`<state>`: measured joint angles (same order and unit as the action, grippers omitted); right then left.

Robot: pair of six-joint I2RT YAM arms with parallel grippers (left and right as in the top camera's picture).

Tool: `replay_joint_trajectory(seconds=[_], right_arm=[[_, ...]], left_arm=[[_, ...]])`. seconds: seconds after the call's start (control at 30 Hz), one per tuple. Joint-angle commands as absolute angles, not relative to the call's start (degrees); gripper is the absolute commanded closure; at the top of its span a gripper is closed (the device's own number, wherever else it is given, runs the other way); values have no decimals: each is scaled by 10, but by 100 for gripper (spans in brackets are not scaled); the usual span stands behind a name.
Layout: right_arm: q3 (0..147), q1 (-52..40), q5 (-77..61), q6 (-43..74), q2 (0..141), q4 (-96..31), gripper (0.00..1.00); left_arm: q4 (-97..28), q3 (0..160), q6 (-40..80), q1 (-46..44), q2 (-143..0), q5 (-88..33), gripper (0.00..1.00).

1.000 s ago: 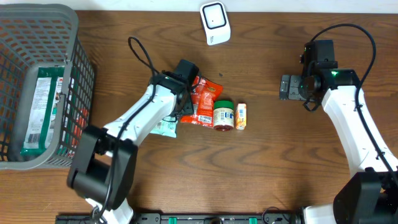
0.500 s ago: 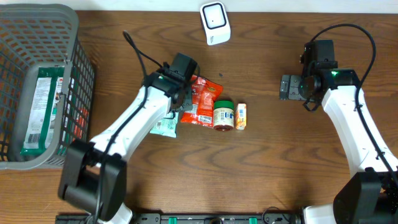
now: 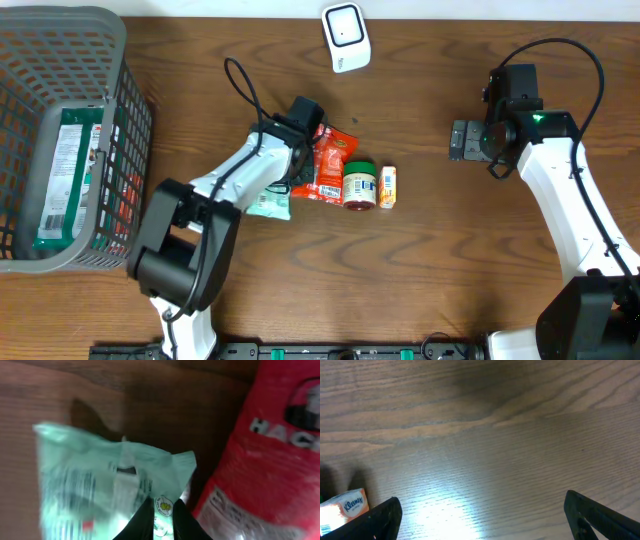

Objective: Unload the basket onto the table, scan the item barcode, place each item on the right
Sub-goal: 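Carry the wipes pack with the left gripper and set it below the red bag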

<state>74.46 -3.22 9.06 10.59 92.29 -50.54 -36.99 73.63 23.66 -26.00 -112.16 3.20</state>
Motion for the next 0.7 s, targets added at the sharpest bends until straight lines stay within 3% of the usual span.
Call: replay_joint_trajectory(seconds=[0.0, 0.07, 0.1, 0.2, 0.27, 0.37, 0.4, 0.5, 0.67], right_arm=[[750, -31, 100, 100, 917, -506, 1], [750, -31, 100, 100, 917, -506, 1], [750, -31, 100, 100, 917, -506, 1], [750, -31, 100, 100, 917, -506, 1], [750, -31, 100, 100, 917, -506, 1], [750, -31, 100, 100, 917, -506, 1], [750, -31, 100, 100, 917, -506, 1], [750, -31, 100, 100, 917, -506, 1], [750, -31, 100, 100, 917, -506, 1]], left_arm=[[-369, 735, 216, -253, -1134, 36, 85], [-377, 745, 214, -246, -1121, 36, 84], [-383, 751, 214, -241, -1110, 36, 76], [-388, 755, 214, -222, -1064, 36, 72], [-396, 755, 215, -208, -1026, 36, 63], [-418, 755, 215, -198, -1000, 36, 60], [-427, 755, 215, -197, -998, 34, 61], [-453, 746, 214, -197, -1002, 13, 79], [-448, 698, 215, -202, -1019, -48, 81]])
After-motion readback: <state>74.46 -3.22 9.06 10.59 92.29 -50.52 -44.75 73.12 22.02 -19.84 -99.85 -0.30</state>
